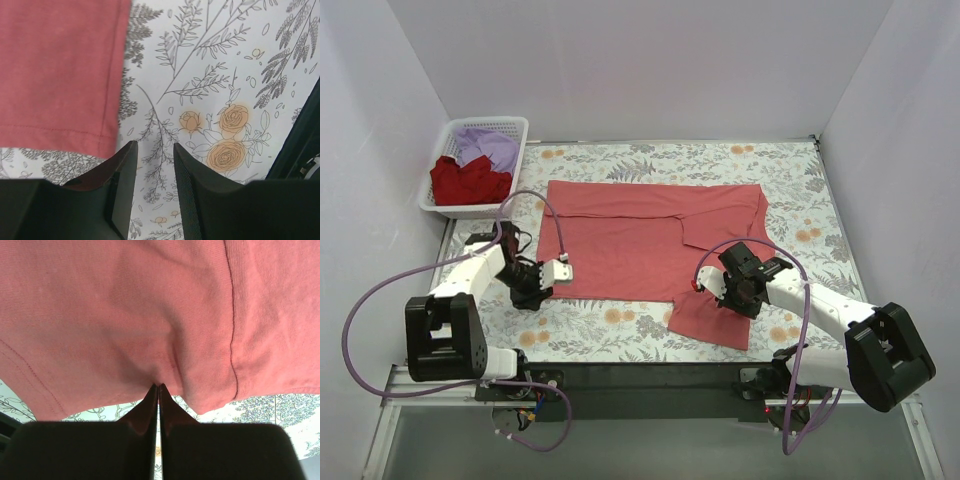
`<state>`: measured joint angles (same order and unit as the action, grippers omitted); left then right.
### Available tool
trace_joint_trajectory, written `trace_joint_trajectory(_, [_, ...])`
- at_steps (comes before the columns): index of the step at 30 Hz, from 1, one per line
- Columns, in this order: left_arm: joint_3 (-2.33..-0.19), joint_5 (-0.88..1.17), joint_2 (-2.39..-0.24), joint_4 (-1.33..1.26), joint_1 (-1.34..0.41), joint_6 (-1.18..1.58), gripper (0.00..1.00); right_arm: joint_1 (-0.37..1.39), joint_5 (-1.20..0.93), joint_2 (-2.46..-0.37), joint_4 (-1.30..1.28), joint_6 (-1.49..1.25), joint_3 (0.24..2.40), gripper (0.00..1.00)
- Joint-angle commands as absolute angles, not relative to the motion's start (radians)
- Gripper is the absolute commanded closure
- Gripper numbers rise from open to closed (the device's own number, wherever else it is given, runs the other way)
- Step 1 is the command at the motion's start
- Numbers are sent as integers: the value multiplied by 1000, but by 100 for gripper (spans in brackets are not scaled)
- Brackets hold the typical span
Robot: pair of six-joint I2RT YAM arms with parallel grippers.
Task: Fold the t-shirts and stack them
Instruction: Fold the tshirt
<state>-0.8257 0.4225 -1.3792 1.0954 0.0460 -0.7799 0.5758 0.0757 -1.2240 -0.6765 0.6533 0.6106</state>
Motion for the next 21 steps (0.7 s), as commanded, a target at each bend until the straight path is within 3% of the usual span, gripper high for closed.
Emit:
trace_joint_trajectory(1, [-747,370,-1306,976,17,-876,67,569,77,-1200,-667,649,621,99])
trace_joint_trajectory(21, [-700,316,-1396,810,-21,-905,68,551,87,-1207,-672,670,634,99])
